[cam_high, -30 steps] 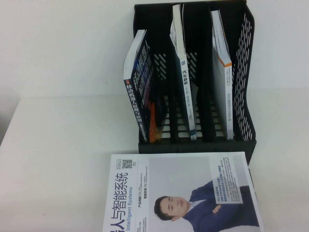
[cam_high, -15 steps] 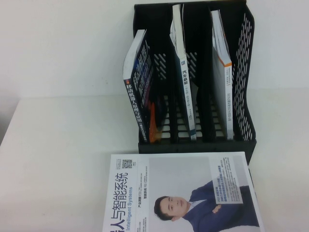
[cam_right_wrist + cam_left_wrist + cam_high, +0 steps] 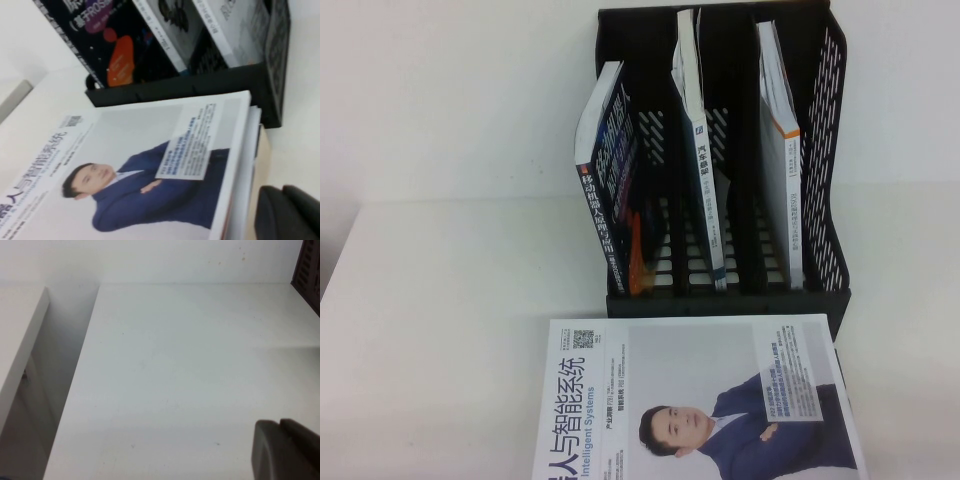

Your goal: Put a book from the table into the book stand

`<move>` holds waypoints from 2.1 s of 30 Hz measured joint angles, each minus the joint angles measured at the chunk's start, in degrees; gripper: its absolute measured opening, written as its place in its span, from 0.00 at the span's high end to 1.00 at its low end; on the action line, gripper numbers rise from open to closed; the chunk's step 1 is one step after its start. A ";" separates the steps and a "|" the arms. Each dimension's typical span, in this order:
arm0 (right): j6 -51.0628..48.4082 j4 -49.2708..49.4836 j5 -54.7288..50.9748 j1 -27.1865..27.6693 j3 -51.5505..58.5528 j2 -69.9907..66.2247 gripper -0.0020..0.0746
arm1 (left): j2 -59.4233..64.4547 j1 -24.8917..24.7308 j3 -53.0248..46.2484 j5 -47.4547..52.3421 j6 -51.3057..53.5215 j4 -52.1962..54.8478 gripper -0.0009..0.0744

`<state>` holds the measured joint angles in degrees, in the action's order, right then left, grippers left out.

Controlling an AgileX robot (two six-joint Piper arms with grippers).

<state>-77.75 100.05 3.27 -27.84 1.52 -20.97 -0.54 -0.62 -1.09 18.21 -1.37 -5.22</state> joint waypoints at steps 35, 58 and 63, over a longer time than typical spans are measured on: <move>82.07 -93.31 -17.41 19.57 -5.02 21.07 0.98 | 0.00 0.10 0.08 0.09 0.00 0.00 0.99; 82.34 -101.67 -21.89 19.72 0.01 21.65 0.98 | -0.12 0.10 0.08 0.09 0.00 0.00 0.99; 79.26 -103.39 -22.52 19.82 -0.19 21.65 0.98 | -0.12 0.10 0.08 0.09 0.00 0.00 0.99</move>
<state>1.51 -3.35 -19.25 -8.02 1.33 0.68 -0.67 -0.52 -1.01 18.30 -1.37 -5.22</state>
